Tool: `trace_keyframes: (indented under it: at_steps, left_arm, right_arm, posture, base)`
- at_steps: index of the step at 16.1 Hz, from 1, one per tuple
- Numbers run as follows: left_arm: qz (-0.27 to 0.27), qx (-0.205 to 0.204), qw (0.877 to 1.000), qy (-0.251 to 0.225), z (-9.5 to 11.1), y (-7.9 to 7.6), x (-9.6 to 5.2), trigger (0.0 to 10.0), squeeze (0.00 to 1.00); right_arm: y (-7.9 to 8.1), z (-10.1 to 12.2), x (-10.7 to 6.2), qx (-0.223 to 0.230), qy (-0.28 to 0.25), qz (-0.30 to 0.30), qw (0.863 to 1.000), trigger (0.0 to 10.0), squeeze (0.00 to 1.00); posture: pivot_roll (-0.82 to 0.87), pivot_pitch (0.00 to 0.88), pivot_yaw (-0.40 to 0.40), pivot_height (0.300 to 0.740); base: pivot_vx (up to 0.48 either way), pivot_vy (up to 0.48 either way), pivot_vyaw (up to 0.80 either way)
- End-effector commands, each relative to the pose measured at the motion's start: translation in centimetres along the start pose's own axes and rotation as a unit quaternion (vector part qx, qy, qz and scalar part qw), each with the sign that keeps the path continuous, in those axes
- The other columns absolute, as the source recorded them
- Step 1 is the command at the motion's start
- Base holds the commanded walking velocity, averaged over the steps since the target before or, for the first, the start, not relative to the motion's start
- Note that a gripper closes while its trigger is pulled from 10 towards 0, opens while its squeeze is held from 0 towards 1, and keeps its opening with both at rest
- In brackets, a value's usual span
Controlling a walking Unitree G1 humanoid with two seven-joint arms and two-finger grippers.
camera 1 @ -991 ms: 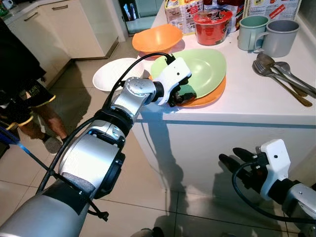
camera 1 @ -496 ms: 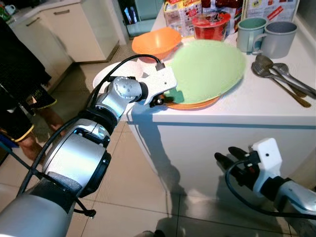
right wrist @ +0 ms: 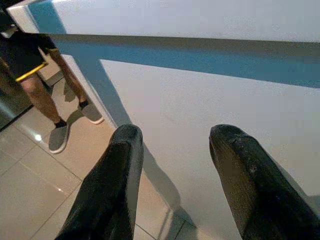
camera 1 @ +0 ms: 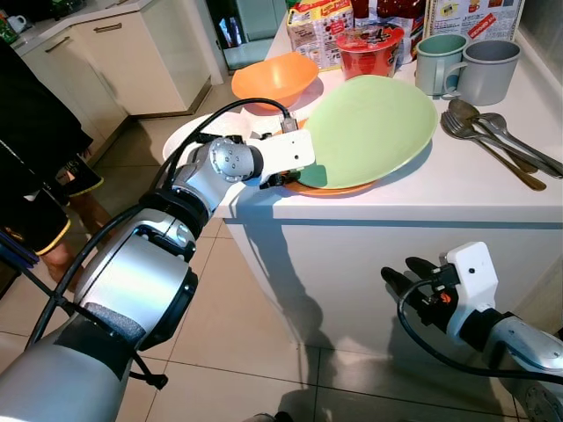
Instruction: Setting the table
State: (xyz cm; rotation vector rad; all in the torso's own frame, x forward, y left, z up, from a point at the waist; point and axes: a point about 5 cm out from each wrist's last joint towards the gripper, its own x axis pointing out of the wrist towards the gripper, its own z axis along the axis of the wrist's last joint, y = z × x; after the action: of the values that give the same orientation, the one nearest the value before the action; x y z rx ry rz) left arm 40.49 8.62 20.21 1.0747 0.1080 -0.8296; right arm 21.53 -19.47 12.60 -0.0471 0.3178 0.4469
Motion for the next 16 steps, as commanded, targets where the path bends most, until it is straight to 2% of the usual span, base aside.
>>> trace_keyframes:
  at_steps: [1,4,5,7,10,13,15,16]
  left_arm:
    - [-0.033,-0.007,0.997,0.063,-2.7,-1.6,-0.1,10.0,0.0]
    - [-0.024,0.001,0.998,0.064,-2.5,-1.2,-0.1,10.0,0.0]
    - [-0.023,0.005,0.998,0.062,-2.3,-1.2,-0.1,10.0,0.0]
    - [-0.022,0.006,0.998,0.061,-2.1,-1.3,0.0,10.0,0.0]
    - [-0.023,0.007,0.998,0.059,-2.0,-1.4,0.1,10.0,0.0]
    - [-0.029,0.01,0.998,0.061,-2.2,-1.6,0.1,10.0,0.0]
    - [-0.031,0.011,0.997,0.062,-2.3,-1.7,0.1,10.0,0.0]
    - [-0.032,0.011,0.997,0.062,-2.3,-1.7,0.1,10.0,0.0]
  right_arm:
    - [-0.2,0.7,0.5,-0.006,-0.014,-0.016,1.0,10.0,0.0]
    - [-1.0,2.2,0.7,-0.038,-0.029,-0.046,0.998,10.0,0.0]
    - [-1.7,4.5,0.7,-0.078,-0.055,-0.066,0.993,10.0,0.0]
    - [-2.3,6.5,0.8,-0.116,-0.068,-0.065,0.989,10.0,0.0]
    - [-3.4,7.5,1.3,-0.143,-0.068,-0.076,0.984,10.0,0.0]
    - [-3.5,9.4,2.2,-0.158,-0.097,-0.088,0.979,10.0,0.0]
    - [-3.6,11.4,1.8,-0.168,-0.121,-0.095,0.974,10.0,0.0]
    - [-3.6,11.7,1.7,-0.17,-0.122,-0.095,0.973,10.0,0.0]
  posture:
    - [-0.16,0.093,0.246,0.74]
    - [-0.16,0.103,0.248,0.74]
    - [-0.16,0.106,0.249,0.74]
    - [-0.16,0.106,0.25,0.74]
    - [-0.15,0.107,0.243,0.74]
    - [-0.14,0.114,0.244,0.74]
    - [-0.14,0.11,0.236,0.74]
    - [-0.14,0.11,0.236,0.74]
  base:
    - [0.0,0.0,0.0]
    - [0.0,0.0,0.0]
    - [0.0,0.0,0.0]
    - [0.0,0.0,0.0]
    - [0.0,0.0,0.0]
    - [0.0,0.0,0.0]
    - [0.0,0.0,0.0]
    - [0.0,0.0,0.0]
